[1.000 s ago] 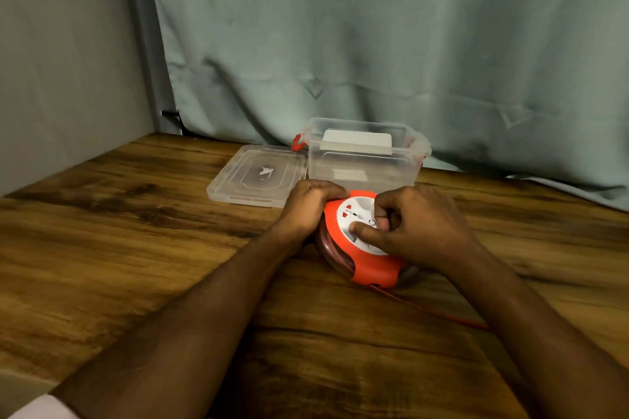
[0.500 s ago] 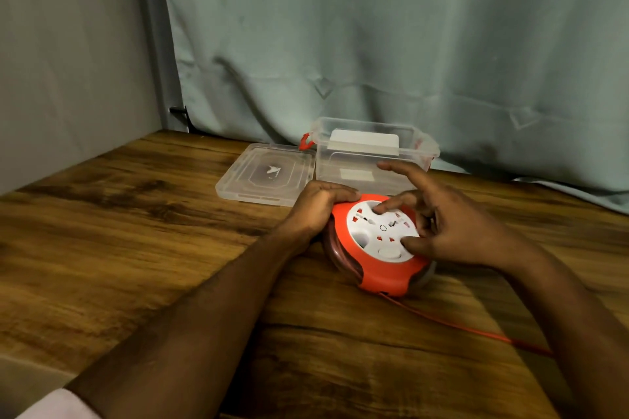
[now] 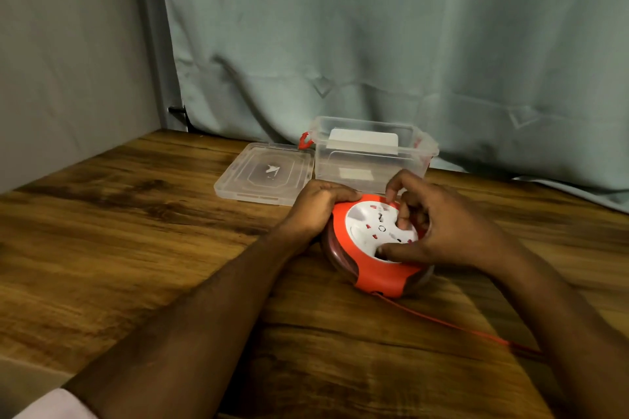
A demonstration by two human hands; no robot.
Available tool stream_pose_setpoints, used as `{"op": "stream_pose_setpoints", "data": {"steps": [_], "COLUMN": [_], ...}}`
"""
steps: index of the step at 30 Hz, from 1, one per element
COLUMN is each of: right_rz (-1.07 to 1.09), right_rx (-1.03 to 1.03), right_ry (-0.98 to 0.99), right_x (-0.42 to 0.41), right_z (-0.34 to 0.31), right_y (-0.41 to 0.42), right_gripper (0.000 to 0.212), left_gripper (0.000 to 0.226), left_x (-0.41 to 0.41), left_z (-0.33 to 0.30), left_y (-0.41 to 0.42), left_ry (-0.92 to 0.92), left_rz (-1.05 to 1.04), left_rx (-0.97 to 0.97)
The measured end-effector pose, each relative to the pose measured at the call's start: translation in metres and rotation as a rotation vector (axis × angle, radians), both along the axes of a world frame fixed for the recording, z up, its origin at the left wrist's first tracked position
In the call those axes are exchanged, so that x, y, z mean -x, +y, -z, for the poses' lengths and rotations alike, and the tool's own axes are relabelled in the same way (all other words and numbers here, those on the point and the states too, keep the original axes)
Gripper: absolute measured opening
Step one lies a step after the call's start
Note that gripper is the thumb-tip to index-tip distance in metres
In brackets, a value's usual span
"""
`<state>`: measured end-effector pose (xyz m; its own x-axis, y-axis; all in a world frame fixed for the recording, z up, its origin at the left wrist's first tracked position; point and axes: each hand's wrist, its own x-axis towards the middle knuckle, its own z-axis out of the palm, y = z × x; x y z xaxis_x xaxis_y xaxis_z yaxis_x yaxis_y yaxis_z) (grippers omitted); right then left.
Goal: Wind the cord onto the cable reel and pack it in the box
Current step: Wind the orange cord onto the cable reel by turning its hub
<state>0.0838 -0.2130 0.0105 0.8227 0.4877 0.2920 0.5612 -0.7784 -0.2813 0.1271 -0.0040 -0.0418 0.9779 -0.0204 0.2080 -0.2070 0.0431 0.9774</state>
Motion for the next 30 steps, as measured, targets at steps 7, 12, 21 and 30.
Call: {"op": "stream_pose_setpoints", "data": {"steps": [7,12,21,30], "right_rz": [0.063,0.08,-0.081,-0.16], "right_rx": [0.053,0.037,-0.057,-0.095], "right_ry": [-0.116,-0.155,-0.01,0.23], "right_x": [-0.004,-0.006,-0.01,-0.007], "right_z": [0.012,0.017,0.002,-0.005], "right_y": [0.012,0.021,-0.004,-0.01], "right_gripper": [0.057,0.062,0.035,0.079], "left_gripper": [0.016,0.012,0.017,0.012], "left_x": [0.0,-0.001,-0.002,0.0], "left_z": [0.0,0.001,0.002,0.0], "left_y": [0.0,0.0,0.002,0.0], "left_ry": [0.007,0.003,-0.003,0.0], "left_rz": [-0.007,-0.002,0.031,0.045], "left_rx": [0.015,0.013,-0.072,-0.057]}}
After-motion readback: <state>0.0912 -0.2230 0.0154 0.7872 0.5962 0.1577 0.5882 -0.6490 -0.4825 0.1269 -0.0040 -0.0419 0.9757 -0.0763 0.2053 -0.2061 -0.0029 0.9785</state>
